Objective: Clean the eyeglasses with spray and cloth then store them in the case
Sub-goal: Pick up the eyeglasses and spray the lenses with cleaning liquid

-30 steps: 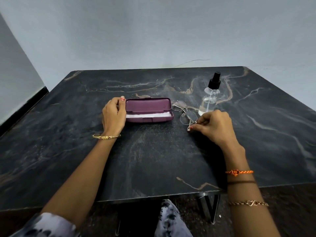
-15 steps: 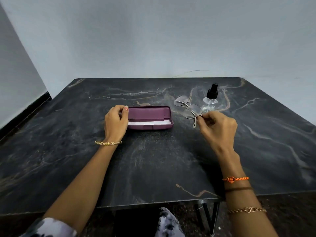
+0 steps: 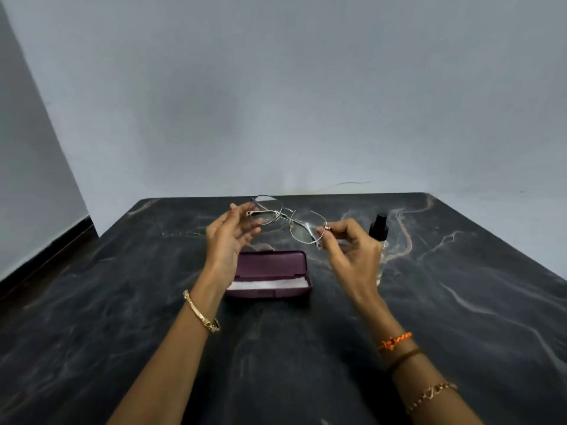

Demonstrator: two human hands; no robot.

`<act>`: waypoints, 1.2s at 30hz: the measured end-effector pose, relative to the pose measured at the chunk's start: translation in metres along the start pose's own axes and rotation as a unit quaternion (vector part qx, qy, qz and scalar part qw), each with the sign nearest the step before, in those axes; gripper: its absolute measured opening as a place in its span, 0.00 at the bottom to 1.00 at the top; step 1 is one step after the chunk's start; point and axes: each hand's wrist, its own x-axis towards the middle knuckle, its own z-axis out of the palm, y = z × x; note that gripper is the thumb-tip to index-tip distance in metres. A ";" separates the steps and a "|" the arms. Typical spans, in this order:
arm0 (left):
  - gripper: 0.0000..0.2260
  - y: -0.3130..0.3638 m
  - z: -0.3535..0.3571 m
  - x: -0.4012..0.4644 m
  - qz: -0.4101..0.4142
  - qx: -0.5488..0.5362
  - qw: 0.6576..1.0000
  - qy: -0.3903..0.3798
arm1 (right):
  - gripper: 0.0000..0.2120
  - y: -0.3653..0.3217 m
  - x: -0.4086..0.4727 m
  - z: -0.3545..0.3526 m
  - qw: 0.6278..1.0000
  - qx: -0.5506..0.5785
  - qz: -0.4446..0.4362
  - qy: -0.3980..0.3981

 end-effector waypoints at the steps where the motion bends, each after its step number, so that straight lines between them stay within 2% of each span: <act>1: 0.09 -0.001 0.001 0.002 -0.001 -0.013 1.000 -0.004 | 0.01 0.003 -0.001 0.002 1.000 0.015 0.008 0.000; 7: 0.08 -0.012 -0.003 0.001 -0.027 -0.076 0.996 0.034 | 0.06 0.016 -0.011 0.010 0.998 0.059 0.012 -0.012; 12: 0.14 -0.015 -0.011 -0.002 -0.026 -0.102 0.994 0.010 | 0.11 0.019 -0.013 0.012 0.995 0.094 0.035 -0.015; 19: 0.11 -0.020 -0.004 -0.007 -0.044 -0.162 0.985 -0.034 | 0.04 0.025 -0.012 0.012 0.979 0.189 0.074 0.020; 22: 0.14 -0.021 -0.001 -0.011 -0.061 -0.192 0.978 -0.050 | 0.03 0.024 -0.009 0.010 0.969 0.224 0.091 0.042; 25: 0.19 -0.021 0.000 -0.013 -0.058 -0.209 0.974 -0.063 | 0.04 0.022 -0.006 0.007 0.973 0.213 0.078 0.039; 30: 0.16 -0.012 -0.001 -0.013 0.010 -0.147 0.986 -0.083 | 0.08 0.017 -0.003 0.003 0.986 0.155 0.050 0.036; 36: 0.18 0.002 0.000 -0.013 0.067 -0.127 0.987 -0.073 | 0.10 0.016 -0.003 -0.001 0.996 0.086 -0.009 0.038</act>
